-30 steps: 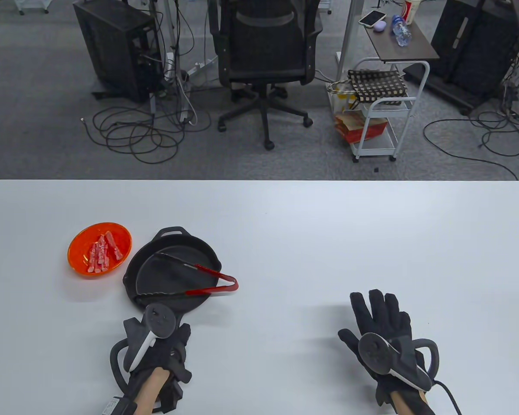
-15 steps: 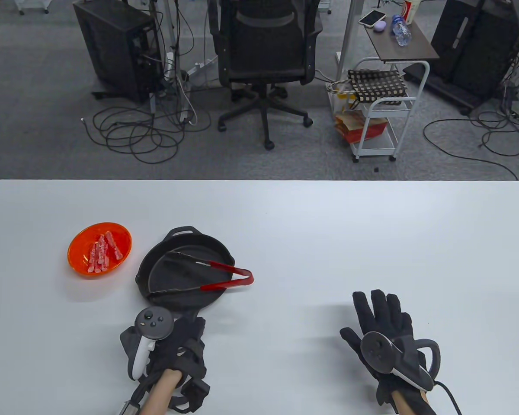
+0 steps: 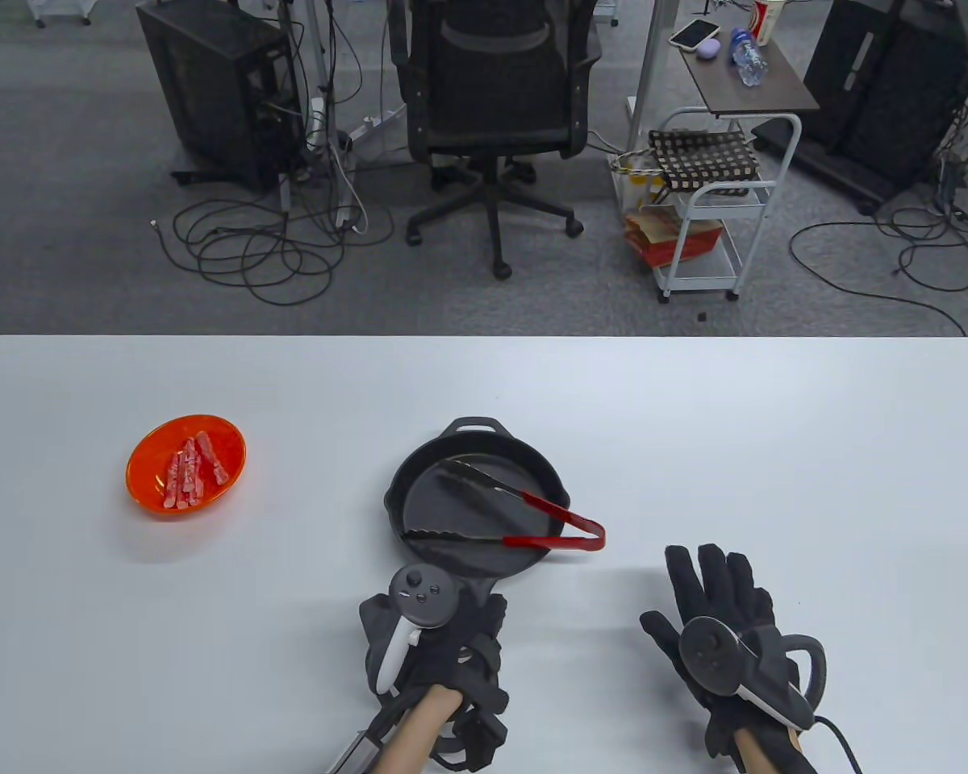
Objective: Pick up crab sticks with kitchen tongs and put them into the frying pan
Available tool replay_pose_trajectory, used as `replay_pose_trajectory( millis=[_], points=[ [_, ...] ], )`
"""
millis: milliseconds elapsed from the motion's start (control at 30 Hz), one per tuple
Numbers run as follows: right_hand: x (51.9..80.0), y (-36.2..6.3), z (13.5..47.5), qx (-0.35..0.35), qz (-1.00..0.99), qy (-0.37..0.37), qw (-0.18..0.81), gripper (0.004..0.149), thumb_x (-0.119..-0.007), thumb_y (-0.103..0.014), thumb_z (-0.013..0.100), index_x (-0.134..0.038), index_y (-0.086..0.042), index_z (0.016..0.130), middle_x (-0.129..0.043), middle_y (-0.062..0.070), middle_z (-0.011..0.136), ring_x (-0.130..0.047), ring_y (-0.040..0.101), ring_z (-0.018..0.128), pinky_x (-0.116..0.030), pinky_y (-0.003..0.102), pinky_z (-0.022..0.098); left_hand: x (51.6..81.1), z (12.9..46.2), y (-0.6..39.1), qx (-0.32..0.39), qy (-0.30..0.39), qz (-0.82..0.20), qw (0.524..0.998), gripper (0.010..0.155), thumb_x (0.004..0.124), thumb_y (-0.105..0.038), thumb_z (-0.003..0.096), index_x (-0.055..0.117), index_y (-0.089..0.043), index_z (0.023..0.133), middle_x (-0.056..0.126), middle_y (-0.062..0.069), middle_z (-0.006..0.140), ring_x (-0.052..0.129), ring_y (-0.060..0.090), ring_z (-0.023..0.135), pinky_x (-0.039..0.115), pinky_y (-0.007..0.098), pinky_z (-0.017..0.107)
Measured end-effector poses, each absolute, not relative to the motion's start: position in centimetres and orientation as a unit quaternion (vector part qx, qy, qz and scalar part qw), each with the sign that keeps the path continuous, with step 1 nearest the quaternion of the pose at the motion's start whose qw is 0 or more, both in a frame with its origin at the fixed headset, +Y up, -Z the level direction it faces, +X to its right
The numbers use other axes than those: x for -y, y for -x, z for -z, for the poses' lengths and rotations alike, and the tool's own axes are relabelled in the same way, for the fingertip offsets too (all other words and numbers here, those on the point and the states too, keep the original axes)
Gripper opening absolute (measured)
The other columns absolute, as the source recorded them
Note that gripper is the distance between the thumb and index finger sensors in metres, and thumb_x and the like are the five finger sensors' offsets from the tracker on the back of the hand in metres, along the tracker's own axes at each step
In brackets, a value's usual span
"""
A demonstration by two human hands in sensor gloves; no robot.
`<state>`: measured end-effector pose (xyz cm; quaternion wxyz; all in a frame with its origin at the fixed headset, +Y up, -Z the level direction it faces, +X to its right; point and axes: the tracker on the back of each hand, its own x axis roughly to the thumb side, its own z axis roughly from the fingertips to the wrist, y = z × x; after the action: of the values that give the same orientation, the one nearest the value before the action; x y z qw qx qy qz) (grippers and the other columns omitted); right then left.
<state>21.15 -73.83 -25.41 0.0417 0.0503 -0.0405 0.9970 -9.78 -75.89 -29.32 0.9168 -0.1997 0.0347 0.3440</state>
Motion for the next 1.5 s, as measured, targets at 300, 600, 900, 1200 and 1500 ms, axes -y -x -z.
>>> replay_pose_trajectory(
  millis=[300,600,900,1200,1500],
  points=[
    [73.9,-21.1,25.4,0.04,-0.997,-0.054,0.042,0.079,-0.044,-0.061,0.058,-0.02,-0.02,0.12,-0.033,0.026,0.122,-0.035,0.056,0.105,-0.05,0.072,0.068,77.4,29.2,9.1,-0.038,0.213,-0.331,0.919,0.054,0.065,-0.057,0.0616,0.074,-0.012,0.088,0.099,-0.02,0.039,0.105,0.005,0.017,0.093,0.028,0.019],
    [74.0,-21.1,25.4,0.03,-0.997,-0.052,0.043,0.079,-0.044,-0.061,0.058,-0.02,-0.02,0.12,-0.033,0.027,0.121,-0.035,0.056,0.105,-0.05,0.072,0.068,77.7,28.7,9.1,-0.045,0.226,-0.315,0.921,0.066,0.067,-0.057,0.0593,0.07,-0.003,0.097,0.102,-0.008,0.053,0.108,0.02,0.03,0.091,0.04,0.027],
    [74.0,-21.0,25.4,0.022,-0.997,-0.054,0.041,0.079,-0.044,-0.061,0.058,-0.02,-0.02,0.12,-0.034,0.026,0.122,-0.035,0.057,0.105,-0.05,0.072,0.068,76.4,27.7,9.6,-0.024,0.236,-0.289,0.928,0.077,0.063,-0.06,0.06,0.06,0.0,0.107,0.099,0.008,0.077,0.106,0.031,0.046,0.087,0.049,0.037],
    [74.0,-20.8,25.4,0.022,-0.997,-0.059,0.039,0.079,-0.044,-0.061,0.058,-0.02,-0.02,0.121,-0.035,0.026,0.122,-0.036,0.056,0.105,-0.05,0.072,0.068,73.1,27.1,12.6,0.012,0.089,-0.136,0.987,0.077,0.063,-0.062,0.0589,0.06,-0.007,0.112,0.089,0.018,0.097,0.099,0.044,0.069,0.08,0.059,0.049],
    [73.3,-18.7,25.5,0.026,-0.994,-0.094,0.05,0.08,-0.044,-0.063,0.058,-0.03,-0.016,0.12,-0.038,0.025,0.122,-0.042,0.055,0.106,-0.053,0.07,0.068,72.5,27.7,16.1,0.053,-0.04,-0.062,0.996,0.077,0.063,-0.066,0.057,0.054,-0.017,0.116,0.069,0.016,0.114,0.071,0.049,0.1,0.059,0.07,0.064]
  ],
)
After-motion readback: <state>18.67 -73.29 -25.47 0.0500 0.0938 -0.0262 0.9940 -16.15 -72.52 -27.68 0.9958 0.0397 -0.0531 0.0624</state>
